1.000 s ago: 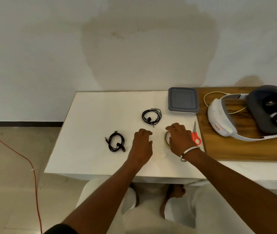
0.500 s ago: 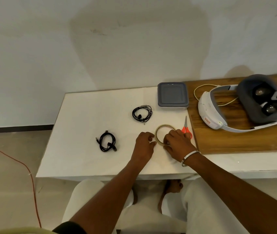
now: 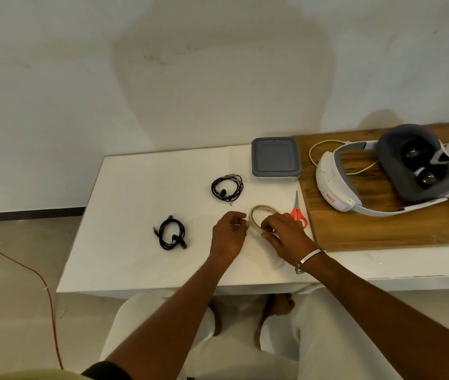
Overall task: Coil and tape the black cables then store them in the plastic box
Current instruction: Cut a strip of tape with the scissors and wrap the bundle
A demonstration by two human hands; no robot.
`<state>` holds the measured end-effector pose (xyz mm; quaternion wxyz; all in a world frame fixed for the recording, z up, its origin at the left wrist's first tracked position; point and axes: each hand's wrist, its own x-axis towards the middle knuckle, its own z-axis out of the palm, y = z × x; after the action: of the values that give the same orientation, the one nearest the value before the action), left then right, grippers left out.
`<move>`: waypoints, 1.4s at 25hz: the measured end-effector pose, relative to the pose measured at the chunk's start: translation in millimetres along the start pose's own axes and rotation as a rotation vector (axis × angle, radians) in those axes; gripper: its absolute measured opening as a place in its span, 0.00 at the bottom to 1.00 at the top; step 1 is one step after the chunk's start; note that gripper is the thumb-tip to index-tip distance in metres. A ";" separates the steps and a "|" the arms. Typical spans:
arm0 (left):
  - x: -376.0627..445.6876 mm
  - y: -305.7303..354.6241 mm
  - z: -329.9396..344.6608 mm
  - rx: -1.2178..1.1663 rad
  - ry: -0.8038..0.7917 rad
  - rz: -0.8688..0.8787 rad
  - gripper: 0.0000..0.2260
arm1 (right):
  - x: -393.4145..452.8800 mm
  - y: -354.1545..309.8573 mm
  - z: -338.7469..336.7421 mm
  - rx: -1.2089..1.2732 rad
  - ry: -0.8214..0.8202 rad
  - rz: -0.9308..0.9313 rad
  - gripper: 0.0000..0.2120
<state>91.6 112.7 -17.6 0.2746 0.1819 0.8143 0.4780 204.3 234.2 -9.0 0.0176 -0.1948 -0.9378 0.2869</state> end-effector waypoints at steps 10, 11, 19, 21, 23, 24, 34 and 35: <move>5.1 12.7 -30.6 -0.580 -0.129 -0.163 0.12 | -1.3 -11.9 0.7 0.134 -0.058 -0.072 0.07; 6.0 12.0 -33.1 -0.586 -0.126 -0.159 0.12 | -0.8 -11.1 1.2 0.113 -0.071 -0.076 0.08; -1.0 9.1 -39.9 -0.495 -0.159 -0.152 0.13 | 1.8 -16.0 0.2 0.062 -0.094 -0.070 0.10; -2.7 9.5 -38.3 -0.486 -0.168 -0.142 0.13 | 10.2 -22.2 -1.2 0.188 0.091 0.046 0.10; -3.5 11.7 -37.6 -0.471 -0.179 -0.133 0.14 | 22.0 -28.4 -3.4 0.288 0.238 0.190 0.10; -3.8 12.8 -37.0 -0.461 -0.188 -0.125 0.14 | 27.3 -30.6 -4.6 0.326 0.264 0.256 0.11; -7.6 20.9 -33.0 -0.414 -0.223 -0.082 0.15 | 45.5 -51.6 -14.3 0.401 0.213 0.483 0.14; -8.0 21.1 -32.9 -0.416 -0.222 -0.080 0.16 | 45.3 -52.7 -15.7 0.404 0.213 0.484 0.13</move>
<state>78.1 96.1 16.1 0.4126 0.1404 0.6698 0.6011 146.0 219.5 29.2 0.0853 -0.4333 -0.7814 0.4409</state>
